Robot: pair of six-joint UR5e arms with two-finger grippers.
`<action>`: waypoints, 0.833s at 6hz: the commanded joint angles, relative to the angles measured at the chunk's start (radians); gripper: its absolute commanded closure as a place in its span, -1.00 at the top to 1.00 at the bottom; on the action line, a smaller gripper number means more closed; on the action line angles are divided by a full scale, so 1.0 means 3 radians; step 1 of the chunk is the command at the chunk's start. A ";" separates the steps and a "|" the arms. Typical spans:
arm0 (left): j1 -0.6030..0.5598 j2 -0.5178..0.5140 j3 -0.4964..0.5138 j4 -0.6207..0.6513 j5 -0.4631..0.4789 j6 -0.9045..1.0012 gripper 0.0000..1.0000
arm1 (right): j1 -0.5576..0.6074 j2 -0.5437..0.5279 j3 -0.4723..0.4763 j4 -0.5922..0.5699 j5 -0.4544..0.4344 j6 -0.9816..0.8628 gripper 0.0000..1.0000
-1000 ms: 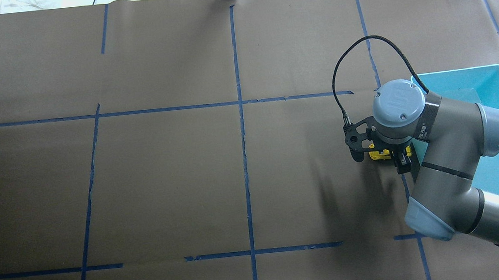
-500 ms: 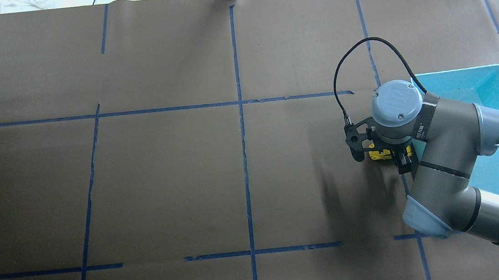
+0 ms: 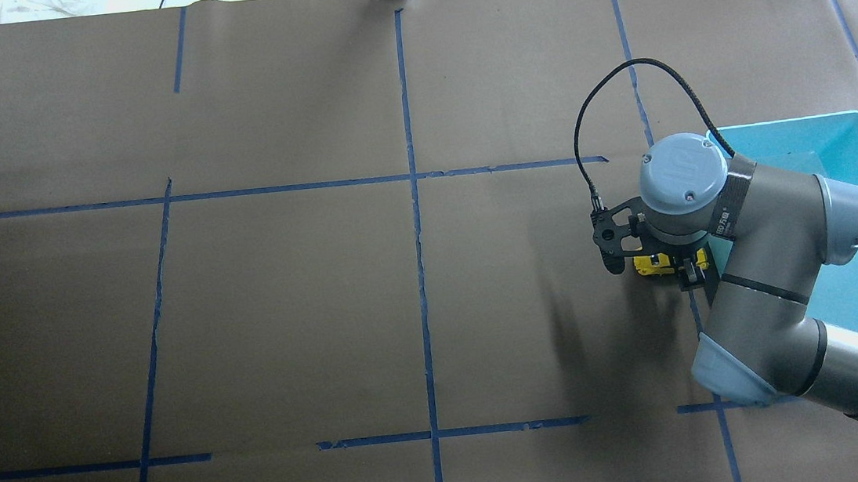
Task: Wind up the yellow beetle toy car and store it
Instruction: 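Close the right gripper around the yellow car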
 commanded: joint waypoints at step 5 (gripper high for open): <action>0.0004 0.0055 0.0030 0.0085 0.0092 -0.0318 1.00 | 0.0270 0.0347 0.0426 -0.0772 0.0273 0.0027 -0.94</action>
